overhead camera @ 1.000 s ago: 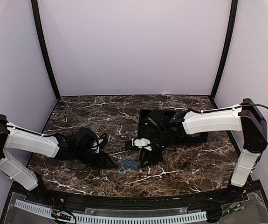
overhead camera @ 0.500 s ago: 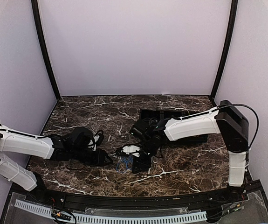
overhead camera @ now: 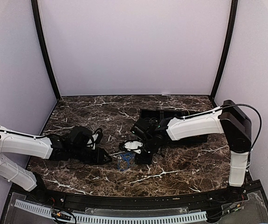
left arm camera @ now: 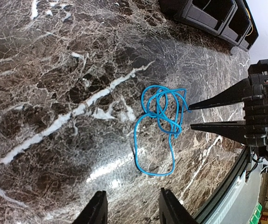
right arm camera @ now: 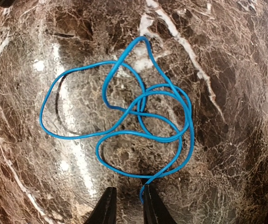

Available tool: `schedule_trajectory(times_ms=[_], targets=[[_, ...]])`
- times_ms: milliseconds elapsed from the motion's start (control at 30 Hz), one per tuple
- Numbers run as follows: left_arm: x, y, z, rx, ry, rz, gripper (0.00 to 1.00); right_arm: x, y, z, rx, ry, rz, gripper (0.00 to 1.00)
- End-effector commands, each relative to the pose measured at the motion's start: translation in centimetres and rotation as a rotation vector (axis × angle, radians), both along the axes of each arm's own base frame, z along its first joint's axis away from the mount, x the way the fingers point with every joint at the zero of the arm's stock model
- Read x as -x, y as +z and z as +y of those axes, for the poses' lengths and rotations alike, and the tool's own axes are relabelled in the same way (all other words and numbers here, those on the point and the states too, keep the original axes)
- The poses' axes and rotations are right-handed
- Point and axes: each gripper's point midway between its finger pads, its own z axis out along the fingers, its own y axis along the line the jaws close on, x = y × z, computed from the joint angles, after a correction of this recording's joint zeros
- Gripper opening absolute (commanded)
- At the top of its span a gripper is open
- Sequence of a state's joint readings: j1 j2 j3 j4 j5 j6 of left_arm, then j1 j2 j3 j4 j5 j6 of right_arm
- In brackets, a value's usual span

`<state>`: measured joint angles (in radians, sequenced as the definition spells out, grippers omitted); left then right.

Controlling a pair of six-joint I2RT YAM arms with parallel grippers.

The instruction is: Untangle the cables

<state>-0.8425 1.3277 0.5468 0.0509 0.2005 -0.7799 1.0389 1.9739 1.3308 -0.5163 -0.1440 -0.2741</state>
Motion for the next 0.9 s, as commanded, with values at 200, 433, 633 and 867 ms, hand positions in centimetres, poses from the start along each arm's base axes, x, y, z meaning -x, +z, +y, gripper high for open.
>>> schedule_trajectory(times_ms=[200,433,633,867], targets=[[0.2,-0.2,0.6,-0.032,-0.009,-0.019,0.39,-2.3,1.3,-0.5,0.004,-0.059,-0.130,0.32],[0.1,-0.3,0.4,-0.031,-0.015,-0.018,0.39,-1.6,3.0,0.2,-0.033,-0.007,-0.104,0.30],[0.0,-0.3,0.3,-0.034,-0.020,-0.024,0.39,-2.0,4.6,0.0,-0.056,0.010,-0.153,0.29],[-0.1,-0.1,0.0,-0.027,-0.026,-0.025,0.39,-2.6,1.1,-0.5,0.020,-0.007,-0.134,0.42]])
